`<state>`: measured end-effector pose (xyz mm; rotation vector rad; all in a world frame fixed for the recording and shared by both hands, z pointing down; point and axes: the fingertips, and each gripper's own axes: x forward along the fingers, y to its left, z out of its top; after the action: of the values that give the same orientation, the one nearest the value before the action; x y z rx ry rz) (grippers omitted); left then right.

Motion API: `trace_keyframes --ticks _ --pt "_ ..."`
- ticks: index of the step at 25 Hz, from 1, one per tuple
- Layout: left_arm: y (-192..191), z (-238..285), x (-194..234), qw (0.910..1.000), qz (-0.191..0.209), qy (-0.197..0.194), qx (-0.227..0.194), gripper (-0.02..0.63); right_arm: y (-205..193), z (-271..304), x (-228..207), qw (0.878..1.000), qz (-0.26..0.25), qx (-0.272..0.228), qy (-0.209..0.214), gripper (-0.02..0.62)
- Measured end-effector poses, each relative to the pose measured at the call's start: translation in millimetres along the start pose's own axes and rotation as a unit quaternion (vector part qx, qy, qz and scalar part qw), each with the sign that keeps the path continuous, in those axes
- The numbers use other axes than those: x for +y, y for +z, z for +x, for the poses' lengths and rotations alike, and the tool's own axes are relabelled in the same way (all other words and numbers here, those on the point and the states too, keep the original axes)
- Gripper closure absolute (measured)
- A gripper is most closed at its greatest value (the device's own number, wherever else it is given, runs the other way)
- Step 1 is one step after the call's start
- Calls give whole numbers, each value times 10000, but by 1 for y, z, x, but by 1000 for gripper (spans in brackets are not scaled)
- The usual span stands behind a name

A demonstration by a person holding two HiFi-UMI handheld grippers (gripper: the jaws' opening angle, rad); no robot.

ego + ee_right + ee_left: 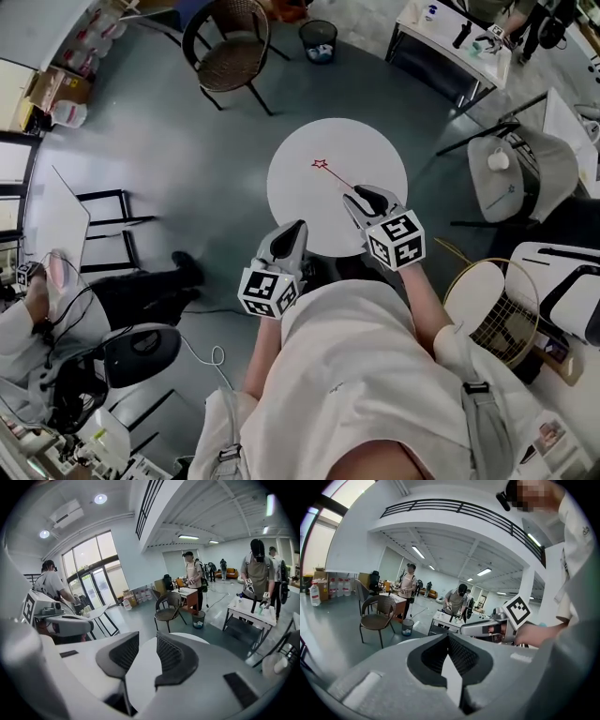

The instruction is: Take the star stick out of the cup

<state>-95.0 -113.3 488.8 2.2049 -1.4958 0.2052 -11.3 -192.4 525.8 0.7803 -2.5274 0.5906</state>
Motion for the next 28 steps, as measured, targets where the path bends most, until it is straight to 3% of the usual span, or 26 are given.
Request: trace_keyframes --ticks 8,16,23,28 --pt "-1 19 2 9989 -209 408 30 597 -20 52 -27 9966 -561 561 236 468" --pt "-1 20 10 9975 -370 604 -32 596 -49 92 -43 9889 -1129 957 153 466" --pt "-3 24 12 9977 -413 532 59 597 -69 112 -48 9872 -971 1262 43 466" --pt "-2 27 9 9983 -380 433 77 597 -76 125 -48 9845 -1126 1344 -40 457"
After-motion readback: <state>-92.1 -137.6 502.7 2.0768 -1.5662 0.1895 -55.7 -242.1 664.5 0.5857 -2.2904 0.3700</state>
